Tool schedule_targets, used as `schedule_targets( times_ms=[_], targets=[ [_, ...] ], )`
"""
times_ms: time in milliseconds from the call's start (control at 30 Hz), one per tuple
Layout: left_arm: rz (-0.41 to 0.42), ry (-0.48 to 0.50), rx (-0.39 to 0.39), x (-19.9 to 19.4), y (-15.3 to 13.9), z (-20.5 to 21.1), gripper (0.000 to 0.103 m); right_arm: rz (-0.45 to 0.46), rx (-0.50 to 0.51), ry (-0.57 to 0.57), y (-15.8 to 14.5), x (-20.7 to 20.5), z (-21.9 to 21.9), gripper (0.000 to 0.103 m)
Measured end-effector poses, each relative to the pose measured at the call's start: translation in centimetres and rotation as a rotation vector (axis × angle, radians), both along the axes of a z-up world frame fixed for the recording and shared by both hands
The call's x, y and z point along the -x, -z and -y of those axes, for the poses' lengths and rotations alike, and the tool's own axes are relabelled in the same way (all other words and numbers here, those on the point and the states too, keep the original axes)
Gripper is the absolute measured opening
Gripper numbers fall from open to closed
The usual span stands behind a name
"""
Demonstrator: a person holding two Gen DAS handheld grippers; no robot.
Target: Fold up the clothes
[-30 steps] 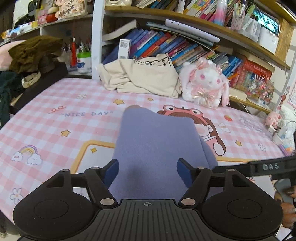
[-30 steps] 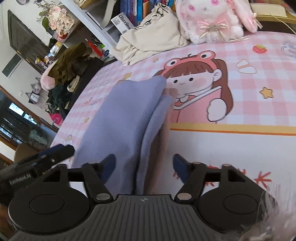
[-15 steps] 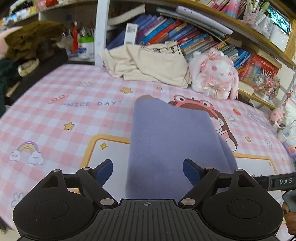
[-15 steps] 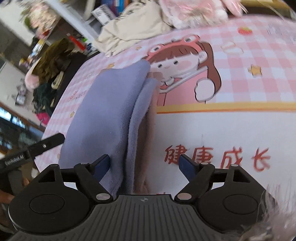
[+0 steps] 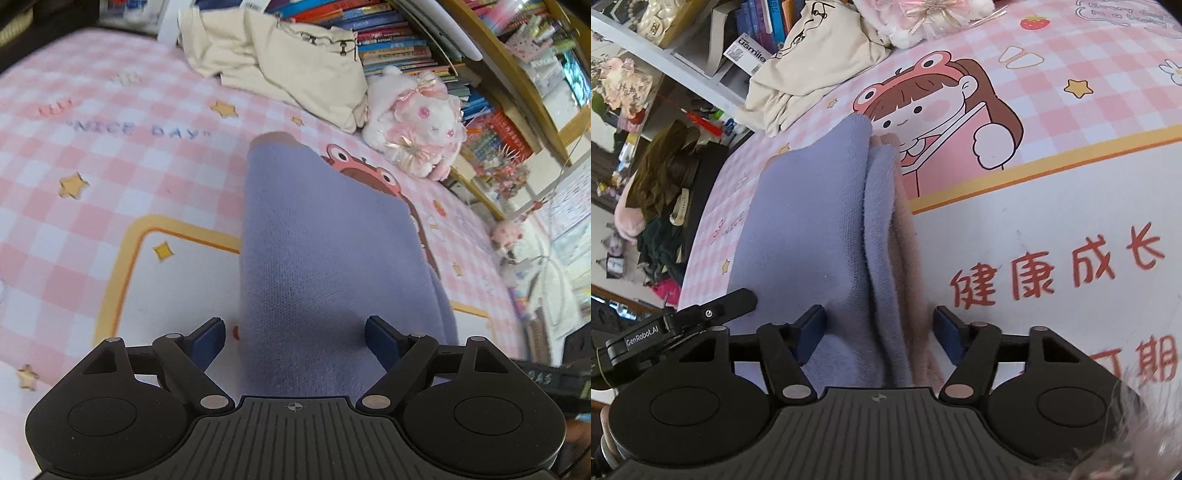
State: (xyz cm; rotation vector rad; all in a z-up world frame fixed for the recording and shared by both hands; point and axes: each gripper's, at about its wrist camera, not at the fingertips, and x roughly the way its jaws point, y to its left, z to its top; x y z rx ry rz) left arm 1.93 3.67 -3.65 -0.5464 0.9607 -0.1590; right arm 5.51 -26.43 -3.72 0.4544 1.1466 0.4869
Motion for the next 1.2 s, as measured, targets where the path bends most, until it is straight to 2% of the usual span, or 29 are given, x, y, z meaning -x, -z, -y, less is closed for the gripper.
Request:
schedule_targets(
  times_ms=[133,200,233,300,367,433,500,567,600,667,767,867,1033,1133,1200],
  targets=[
    [-0.015,0.042,0.056,-0.7,0.8,-0.3,0.080,0.024,0.042,0.027,-0.4,0.6,-1.2,0.055],
    [-0.012,0.071,0.054,-1.0,0.8,-0.2,0.076,0.058,0.076,0.019,-1.0,1.0,-2.0,0.050],
    [-0.010,0.081,0.048,-1.1,0.7,-0.2,0.075,0.076,0.094,0.015,-1.2,1.2,-2.4,0.043],
    [0.002,0.101,0.021,-1.2,0.4,-0.1,0.069,0.120,0.141,-0.008,-1.9,1.7,-3.4,0.035],
    [0.028,0.133,-0.037,-1.1,-0.2,0.3,0.063,0.181,0.205,-0.059,-2.7,2.4,-4.7,0.025],
    [0.061,0.174,-0.110,-1.0,-1.0,0.9,0.061,0.248,0.272,-0.123,-3.4,3.2,-6.1,0.023],
    [0.070,0.201,-0.141,-1.0,-1.4,1.1,0.061,0.276,0.313,-0.165,-3.6,3.7,-7.0,0.023],
    [0.052,0.203,-0.124,-1.3,-1.3,0.8,0.062,0.243,0.299,-0.139,-3.2,3.3,-6.7,0.027],
    [0.038,0.195,-0.103,-1.4,-1.0,0.4,0.065,0.212,0.271,-0.113,-2.9,3.0,-6.2,0.031],
    [0.015,0.179,-0.060,-1.6,-0.6,-0.4,0.067,0.132,0.197,-0.043,-2.0,2.2,-4.8,0.050],
    [-0.002,0.170,-0.009,-1.8,-0.1,-1.1,0.067,0.016,0.083,0.049,-0.7,1.4,-3.0,0.062],
    [-0.018,0.171,0.014,-2.1,0.2,-1.3,0.069,-0.037,0.001,0.097,0.2,1.0,-2.1,0.064],
    [-0.039,0.151,0.068,-2.7,0.9,-1.5,0.070,-0.011,-0.003,0.073,0.1,0.2,-3.0,0.064],
    [-0.026,0.147,0.041,-2.8,0.8,-1.0,0.071,0.021,0.017,0.049,0.1,-0.1,-3.6,0.056],
    [-0.014,0.149,0.014,-2.7,0.6,-0.6,0.067,0.039,0.015,0.041,0.3,-0.2,-3.8,0.052]
  ],
)
